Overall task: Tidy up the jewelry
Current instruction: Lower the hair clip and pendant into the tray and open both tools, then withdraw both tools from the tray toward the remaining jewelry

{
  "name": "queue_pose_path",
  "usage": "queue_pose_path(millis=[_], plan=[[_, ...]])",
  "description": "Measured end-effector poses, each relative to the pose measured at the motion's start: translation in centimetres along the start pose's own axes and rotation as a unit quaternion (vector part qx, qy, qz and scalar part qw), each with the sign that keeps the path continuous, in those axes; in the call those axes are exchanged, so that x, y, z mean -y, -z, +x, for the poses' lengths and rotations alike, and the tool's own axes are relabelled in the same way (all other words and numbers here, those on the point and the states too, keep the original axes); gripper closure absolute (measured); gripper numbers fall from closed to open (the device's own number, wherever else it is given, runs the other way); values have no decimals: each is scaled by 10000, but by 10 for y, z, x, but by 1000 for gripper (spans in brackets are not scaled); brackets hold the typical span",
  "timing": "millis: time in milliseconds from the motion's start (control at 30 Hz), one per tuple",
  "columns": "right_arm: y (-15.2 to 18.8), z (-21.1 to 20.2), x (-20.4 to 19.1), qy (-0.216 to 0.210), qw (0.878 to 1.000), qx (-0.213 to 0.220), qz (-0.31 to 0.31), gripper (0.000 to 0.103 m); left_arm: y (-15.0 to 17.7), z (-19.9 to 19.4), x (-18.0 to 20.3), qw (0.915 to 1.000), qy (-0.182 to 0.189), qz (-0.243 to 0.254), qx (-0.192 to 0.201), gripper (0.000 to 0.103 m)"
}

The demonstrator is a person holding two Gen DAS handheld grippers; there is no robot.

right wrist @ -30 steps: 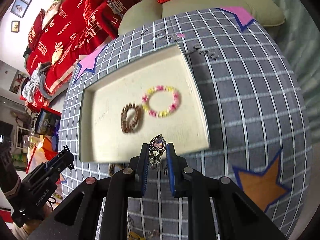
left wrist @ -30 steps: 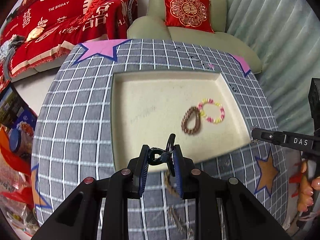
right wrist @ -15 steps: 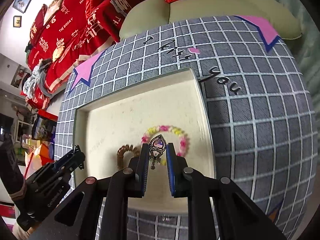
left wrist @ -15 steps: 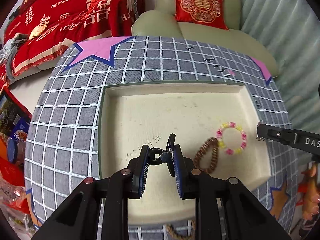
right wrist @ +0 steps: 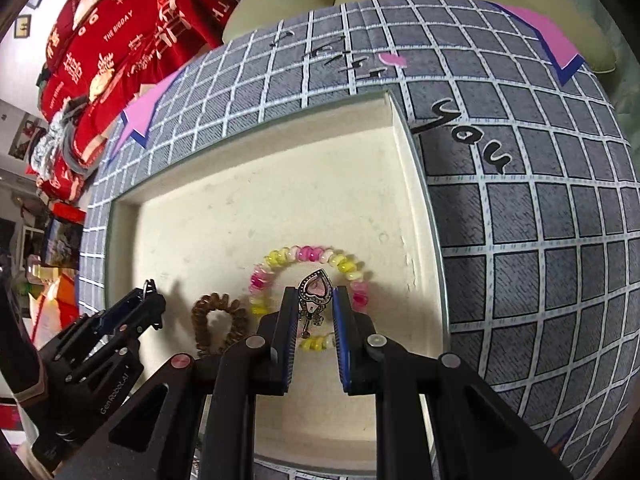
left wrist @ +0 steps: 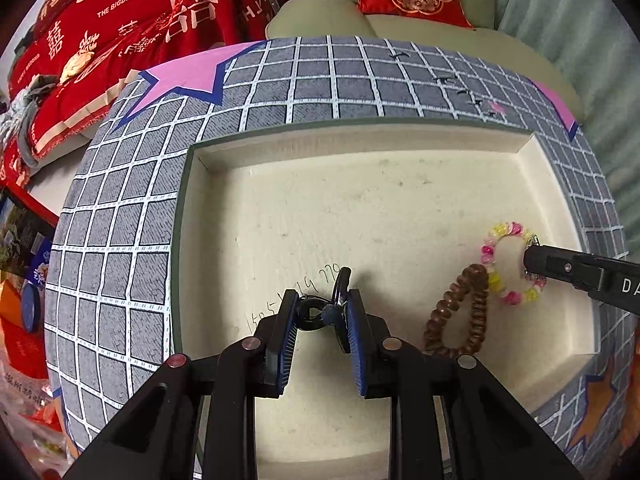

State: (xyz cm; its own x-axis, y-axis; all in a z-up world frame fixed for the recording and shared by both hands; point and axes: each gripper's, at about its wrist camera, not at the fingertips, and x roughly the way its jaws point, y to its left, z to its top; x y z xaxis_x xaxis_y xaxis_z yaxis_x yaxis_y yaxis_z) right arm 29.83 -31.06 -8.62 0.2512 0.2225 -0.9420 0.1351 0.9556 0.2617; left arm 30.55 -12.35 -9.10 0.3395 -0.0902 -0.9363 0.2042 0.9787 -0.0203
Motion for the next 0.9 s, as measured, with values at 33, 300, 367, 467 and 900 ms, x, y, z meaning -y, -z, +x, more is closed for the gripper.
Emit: queue_pose_path(millis=[33, 300, 367, 467, 900], plan=[[1, 2, 0, 26, 10000, -21, -8, 84, 0, 2, 1, 10000, -24, 31, -25, 69], [2, 0, 3, -111, 9999, -11, 97, 56, 1, 2, 3, 9998, -133, 114, -45, 69], [2, -6, 3, -207, 9997, 67, 140, 55, 0, 1, 2, 9999, -113, 71, -44, 69], [1, -17, 6, -405, 9987, 180, 270, 50, 0, -2, 2, 9999, -87, 65, -43, 69], [22, -63, 21, -949, 9911, 517, 782, 44, 2, -37, 1, 9992, -25, 20, 398, 0]])
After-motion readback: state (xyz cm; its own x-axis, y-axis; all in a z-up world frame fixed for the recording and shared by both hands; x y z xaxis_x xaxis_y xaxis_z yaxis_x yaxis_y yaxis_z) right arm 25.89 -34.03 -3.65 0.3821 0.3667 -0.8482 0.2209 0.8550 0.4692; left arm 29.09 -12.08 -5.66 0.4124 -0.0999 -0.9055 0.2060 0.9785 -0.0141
